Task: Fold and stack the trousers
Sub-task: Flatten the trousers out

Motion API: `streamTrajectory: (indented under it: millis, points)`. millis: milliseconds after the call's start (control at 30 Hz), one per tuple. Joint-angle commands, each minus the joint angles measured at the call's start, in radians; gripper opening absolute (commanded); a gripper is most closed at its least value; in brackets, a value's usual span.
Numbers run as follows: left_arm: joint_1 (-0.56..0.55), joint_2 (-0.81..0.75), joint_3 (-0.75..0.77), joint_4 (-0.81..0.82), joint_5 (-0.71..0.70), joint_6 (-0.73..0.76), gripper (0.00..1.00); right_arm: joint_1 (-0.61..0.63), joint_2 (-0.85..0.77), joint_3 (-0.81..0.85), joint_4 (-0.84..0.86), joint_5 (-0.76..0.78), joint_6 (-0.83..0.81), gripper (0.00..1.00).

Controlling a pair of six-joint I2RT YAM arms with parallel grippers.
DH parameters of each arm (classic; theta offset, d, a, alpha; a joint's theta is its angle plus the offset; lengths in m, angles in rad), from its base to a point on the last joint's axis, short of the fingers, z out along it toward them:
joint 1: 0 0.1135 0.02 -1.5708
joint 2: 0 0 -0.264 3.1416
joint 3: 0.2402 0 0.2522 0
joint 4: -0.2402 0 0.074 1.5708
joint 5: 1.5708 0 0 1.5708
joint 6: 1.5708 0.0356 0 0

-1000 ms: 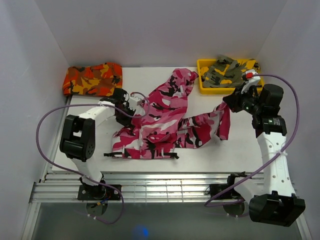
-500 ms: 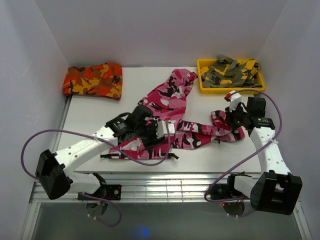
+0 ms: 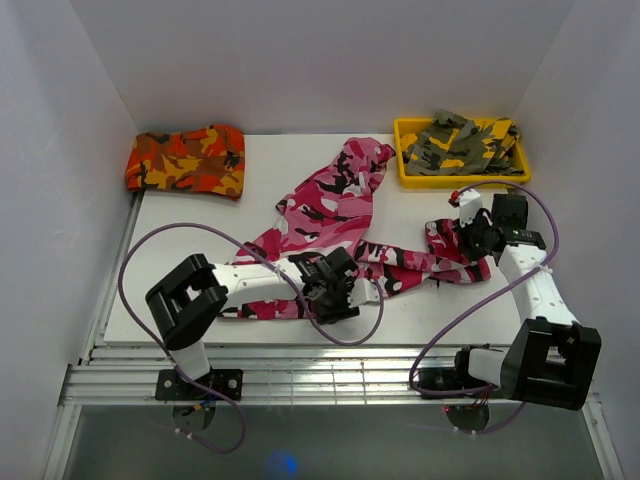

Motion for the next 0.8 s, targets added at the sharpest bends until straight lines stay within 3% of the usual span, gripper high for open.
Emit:
streamTrajectory:
  millis: [0,100,200,233,367,567,700,767]
  points:
    - [-0.012,0.031,0.024,0.042,-0.001,0.001,0.57,-0.005,0.025,0.005,0.009,0.021,-0.014,0.08]
    - [-0.026,0.061,0.006,0.035,-0.017,0.004,0.58,-0.012,0.043,0.02,0.006,0.027,-0.027,0.08]
    - [-0.027,0.092,-0.003,0.022,-0.035,-0.003,0.48,-0.018,0.062,0.042,0.003,0.024,-0.034,0.08]
    - [-0.026,0.104,-0.009,0.023,-0.05,-0.006,0.32,-0.018,0.066,0.054,0.0,0.022,-0.037,0.08]
    - [-0.024,0.008,0.012,-0.007,-0.028,-0.032,0.0,-0.044,0.074,0.065,-0.011,0.028,-0.069,0.08]
    - [0.021,-0.357,0.224,-0.132,0.259,-0.112,0.0,-0.149,0.04,0.068,-0.055,0.009,-0.21,0.08]
    - [0.09,-0.461,0.366,-0.181,0.249,-0.161,0.0,-0.277,-0.003,0.076,-0.095,-0.008,-0.342,0.08]
    - [0.198,-0.497,0.401,-0.201,0.236,-0.225,0.0,-0.326,-0.022,0.088,-0.116,-0.022,-0.409,0.08]
